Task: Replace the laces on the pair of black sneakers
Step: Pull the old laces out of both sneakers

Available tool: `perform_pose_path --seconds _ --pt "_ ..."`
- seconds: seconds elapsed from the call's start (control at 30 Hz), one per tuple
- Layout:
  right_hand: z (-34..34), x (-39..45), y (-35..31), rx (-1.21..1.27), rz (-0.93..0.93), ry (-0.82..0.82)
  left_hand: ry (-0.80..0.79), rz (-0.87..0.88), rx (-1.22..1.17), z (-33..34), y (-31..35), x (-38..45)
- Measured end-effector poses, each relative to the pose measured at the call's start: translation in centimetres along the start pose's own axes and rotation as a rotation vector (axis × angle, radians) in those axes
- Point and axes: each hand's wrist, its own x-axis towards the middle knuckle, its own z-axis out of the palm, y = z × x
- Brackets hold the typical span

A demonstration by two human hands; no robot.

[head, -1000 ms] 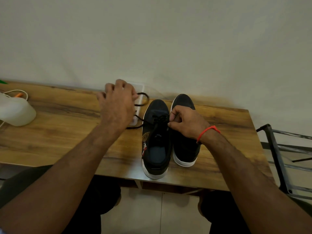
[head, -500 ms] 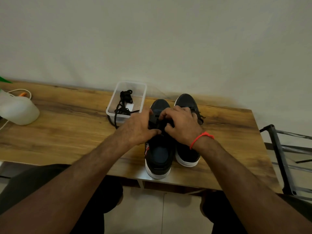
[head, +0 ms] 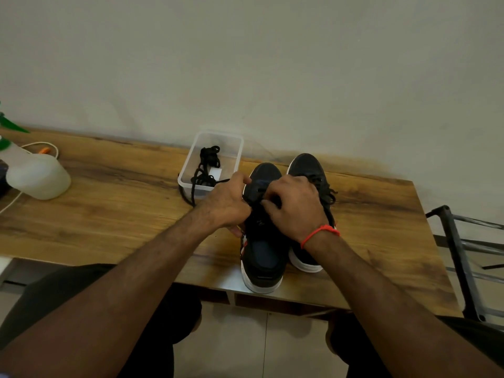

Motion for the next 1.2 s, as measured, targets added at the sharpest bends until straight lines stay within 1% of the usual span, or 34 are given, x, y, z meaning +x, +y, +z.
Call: perform_pose_path --seconds 0.07,0.1,0.13,0.2,0.23,0.27,0.33,0.4,0.47,0.53,0.6,0.73,0.77,0.8,0.83,0.87,1.0,1.03,1.07,1.2 --pt "-1.2 0.5 0.5 0.318 0.223 0.161 0.0 -0.005 0.0 0.0 0.1 0.0" --pt "-1.8 0.8 0.8 0.421 0.322 0.21 -0.001 -0.007 -0.003 0.0 0.1 0.0" --pt "-2.2 1.1 1.3 0.472 0.386 0.22 -0.003 -0.009 -0.008 0.0 0.1 0.0" --pt "-2.8 1.3 1.8 0.484 0.419 0.165 -0.006 -0.013 -0.016 0.1 0.1 -0.1" --pt "-2.8 1.3 1.8 0.451 0.386 0.144 -0.005 -0.012 -0.019 0.1 0.1 -0.1" --pt "-2.7 1.1 1.6 0.369 0.298 0.128 -0.003 -0.01 -0.02 0.1 0.1 -0.1" --pt "-2.2 0.7 1.0 0.127 0.075 0.075 0.0 -0.005 -0.018 -0.1 0.1 -0.1" --pt "-1.6 0.2 0.2 -0.112 -0.085 -0.004 -0.002 0.001 -0.016 -0.1 0.2 -0.2" --pt "-0.8 -0.2 -0.3 -0.27 -0.115 -0.103 -0.004 0.001 -0.018 -0.1 0.2 -0.2" --pt "-0.2 -0.4 -0.3 -0.285 -0.108 -0.123 -0.008 -0.004 -0.016 -0.1 0.2 -0.2" --pt "-0.5 -0.1 -0.2 -0.206 -0.093 -0.037 -0.01 -0.005 -0.017 -0.2 0.1 -0.1" --pt "-2.4 1.1 0.9 0.155 0.122 0.326 -0.004 0.002 -0.015 -0.1 0.1 0.0" --pt "-2.7 1.4 1.3 0.204 0.167 0.391 -0.004 0.001 -0.014 -0.1 0.1 0.0" --pt "-2.7 1.5 1.7 0.206 0.208 0.403 -0.006 0.0 -0.014 -0.1 0.1 0.1" --pt "-2.6 1.4 1.8 0.169 0.233 0.369 -0.008 0.0 -0.013 0.0 0.0 0.1" --pt "-2.3 1.2 1.8 0.114 0.218 0.307 -0.011 0.003 -0.011 0.0 0.0 0.2" --pt "-0.4 0.0 0.5 -0.184 -0.117 0.025 -0.015 0.011 -0.001 -0.1 0.0 0.2" --pt "0.1 -0.1 0.2 -0.242 -0.148 -0.028 -0.013 0.011 0.001 -0.1 0.0 0.2" --pt "0.3 -0.2 -0.1 -0.272 -0.141 -0.059 -0.011 0.011 0.004 -0.1 -0.1 0.2" --pt "0.2 0.1 0.2 -0.298 -0.101 -0.055 -0.013 0.014 0.015 0.0 -0.2 0.4"
